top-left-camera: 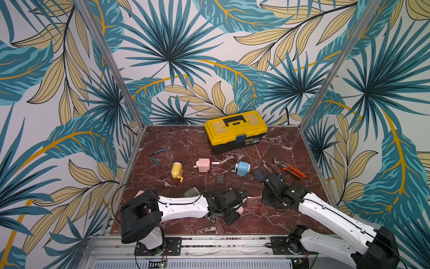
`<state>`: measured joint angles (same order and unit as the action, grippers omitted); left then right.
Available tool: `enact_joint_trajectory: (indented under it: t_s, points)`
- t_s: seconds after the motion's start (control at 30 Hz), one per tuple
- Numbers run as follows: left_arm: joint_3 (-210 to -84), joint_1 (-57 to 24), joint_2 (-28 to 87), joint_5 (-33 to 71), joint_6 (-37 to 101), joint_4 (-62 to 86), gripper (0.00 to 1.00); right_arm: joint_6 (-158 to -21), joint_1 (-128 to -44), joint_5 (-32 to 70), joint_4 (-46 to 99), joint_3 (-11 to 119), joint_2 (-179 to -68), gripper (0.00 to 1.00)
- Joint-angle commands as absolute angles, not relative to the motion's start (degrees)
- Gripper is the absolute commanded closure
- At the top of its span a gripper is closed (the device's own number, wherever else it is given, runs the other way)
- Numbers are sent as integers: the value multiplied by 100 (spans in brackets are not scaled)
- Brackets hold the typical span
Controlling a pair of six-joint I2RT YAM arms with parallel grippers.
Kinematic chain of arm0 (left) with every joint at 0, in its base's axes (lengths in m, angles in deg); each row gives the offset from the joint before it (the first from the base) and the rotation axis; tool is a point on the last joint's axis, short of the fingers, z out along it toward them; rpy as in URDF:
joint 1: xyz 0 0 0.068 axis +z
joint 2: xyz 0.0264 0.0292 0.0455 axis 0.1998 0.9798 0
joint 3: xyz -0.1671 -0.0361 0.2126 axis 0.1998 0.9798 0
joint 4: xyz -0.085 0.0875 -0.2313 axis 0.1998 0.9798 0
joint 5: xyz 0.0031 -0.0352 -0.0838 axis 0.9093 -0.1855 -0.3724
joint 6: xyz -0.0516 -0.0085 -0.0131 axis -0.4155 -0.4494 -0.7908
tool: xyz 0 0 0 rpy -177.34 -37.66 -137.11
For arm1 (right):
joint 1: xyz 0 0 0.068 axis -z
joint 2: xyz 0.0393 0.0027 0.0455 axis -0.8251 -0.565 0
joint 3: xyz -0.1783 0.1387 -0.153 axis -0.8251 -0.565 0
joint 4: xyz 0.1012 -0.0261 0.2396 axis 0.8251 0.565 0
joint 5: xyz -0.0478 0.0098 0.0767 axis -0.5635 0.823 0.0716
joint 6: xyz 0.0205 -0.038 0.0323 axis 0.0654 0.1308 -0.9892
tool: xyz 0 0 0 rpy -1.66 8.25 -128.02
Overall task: Put the tray back into the pencil sharpener
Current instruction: Pick up the pencil sharpener from the center of the board.
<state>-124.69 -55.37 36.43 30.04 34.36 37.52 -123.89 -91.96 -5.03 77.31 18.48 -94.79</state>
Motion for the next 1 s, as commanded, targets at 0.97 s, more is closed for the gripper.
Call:
enact_joint_trajectory:
  t_s: [0.97]
  points:
    - [-12908, -3715, 3828, 869, 8477, 3965, 53, -12053, -9126, 452, 6642, 1250, -10280, 57]
